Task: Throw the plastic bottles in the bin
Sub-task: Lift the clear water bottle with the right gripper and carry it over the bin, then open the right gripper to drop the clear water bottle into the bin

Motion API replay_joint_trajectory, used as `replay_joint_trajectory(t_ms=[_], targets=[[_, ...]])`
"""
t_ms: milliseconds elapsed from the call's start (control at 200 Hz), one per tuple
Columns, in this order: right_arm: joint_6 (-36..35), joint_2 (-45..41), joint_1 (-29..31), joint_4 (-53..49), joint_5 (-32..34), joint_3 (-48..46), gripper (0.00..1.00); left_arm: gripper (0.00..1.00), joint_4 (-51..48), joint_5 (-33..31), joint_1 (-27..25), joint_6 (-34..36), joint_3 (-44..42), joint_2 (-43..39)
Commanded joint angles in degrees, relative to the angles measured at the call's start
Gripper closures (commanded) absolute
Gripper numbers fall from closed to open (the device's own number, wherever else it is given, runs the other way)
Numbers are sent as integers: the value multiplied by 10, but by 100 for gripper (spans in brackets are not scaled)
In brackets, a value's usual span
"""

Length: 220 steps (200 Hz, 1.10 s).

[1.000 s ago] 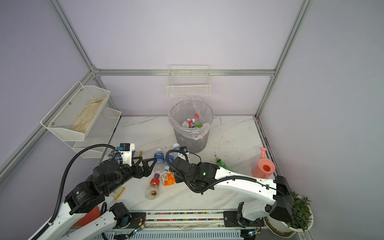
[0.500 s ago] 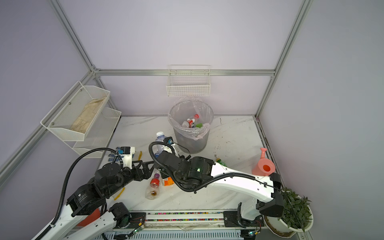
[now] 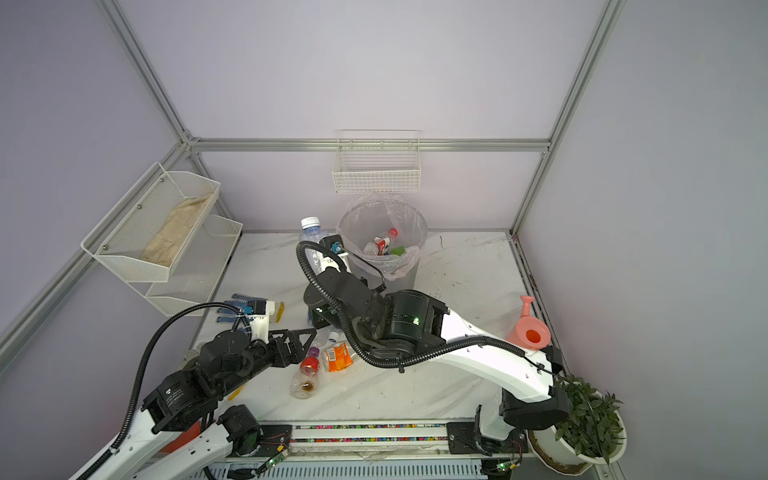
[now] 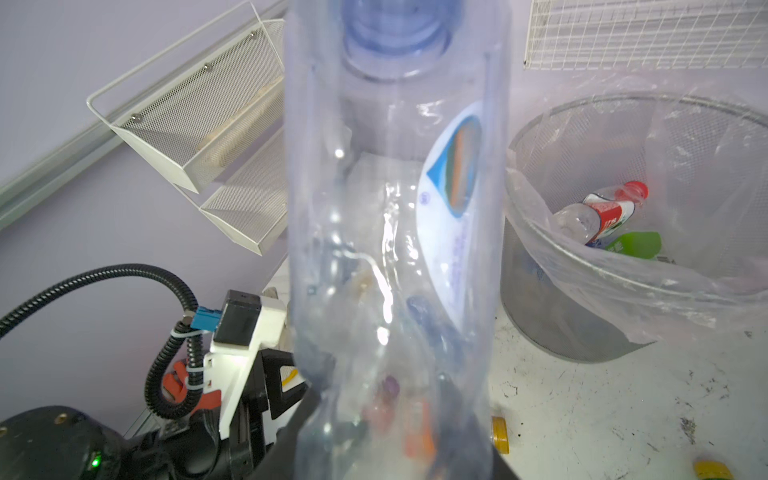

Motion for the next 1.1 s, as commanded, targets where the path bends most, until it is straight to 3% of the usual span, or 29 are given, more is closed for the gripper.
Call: replay_joint_trajectory(t_ms=[0, 300, 555, 780, 1095], targets=[[-37, 12, 3, -30, 38, 56, 68, 0, 7, 14, -3, -14, -28, -3], [-93, 50, 3, -60, 102, 172, 67, 0, 16, 27, -4, -29, -53, -3], [-107, 42, 3, -41, 126, 172, 64, 0, 20, 29, -6, -30, -55, 3], [-111, 45, -4, -44, 187, 175, 61, 0, 23, 33, -7, -33, -56, 8], [-120, 55, -109, -43, 121, 200, 61, 0, 24, 36, -13, -37, -59, 2]])
